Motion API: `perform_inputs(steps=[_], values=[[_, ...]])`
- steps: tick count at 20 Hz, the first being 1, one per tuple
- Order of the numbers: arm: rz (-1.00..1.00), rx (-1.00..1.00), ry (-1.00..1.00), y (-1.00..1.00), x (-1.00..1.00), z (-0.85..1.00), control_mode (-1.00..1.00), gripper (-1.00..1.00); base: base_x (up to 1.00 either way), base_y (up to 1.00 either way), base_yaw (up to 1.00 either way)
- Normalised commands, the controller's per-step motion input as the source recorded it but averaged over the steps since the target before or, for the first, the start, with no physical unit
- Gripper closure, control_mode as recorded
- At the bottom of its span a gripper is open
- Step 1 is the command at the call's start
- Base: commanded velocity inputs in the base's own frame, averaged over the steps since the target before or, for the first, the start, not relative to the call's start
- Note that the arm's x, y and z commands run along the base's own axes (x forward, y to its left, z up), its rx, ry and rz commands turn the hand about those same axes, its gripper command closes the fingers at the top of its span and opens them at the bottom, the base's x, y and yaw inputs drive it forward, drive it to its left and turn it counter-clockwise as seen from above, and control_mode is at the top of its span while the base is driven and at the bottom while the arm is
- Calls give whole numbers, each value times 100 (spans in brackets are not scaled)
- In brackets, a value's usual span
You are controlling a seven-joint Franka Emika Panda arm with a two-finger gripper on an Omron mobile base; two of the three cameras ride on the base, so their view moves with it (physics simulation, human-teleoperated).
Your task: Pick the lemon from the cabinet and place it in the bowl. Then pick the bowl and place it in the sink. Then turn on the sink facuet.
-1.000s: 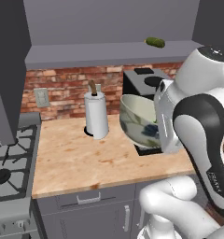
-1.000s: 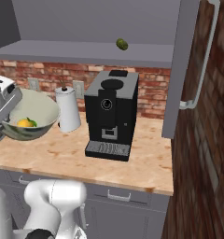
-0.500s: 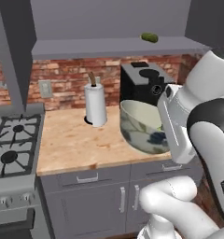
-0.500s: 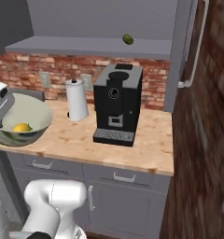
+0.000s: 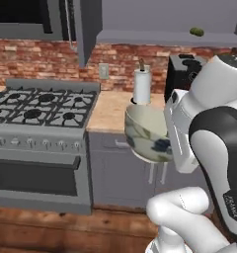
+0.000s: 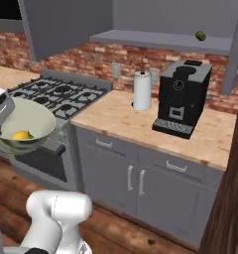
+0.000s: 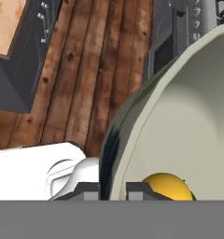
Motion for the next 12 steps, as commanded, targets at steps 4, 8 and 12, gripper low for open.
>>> perform_inputs(steps=[4, 8, 12], values=[[0, 0, 0, 0, 0, 0, 100, 100, -66, 3, 96], [0, 0, 0, 0, 0, 0, 100, 100, -42, 28, 86], [0, 0, 0, 0, 0, 0, 100, 100, 6, 17, 70]])
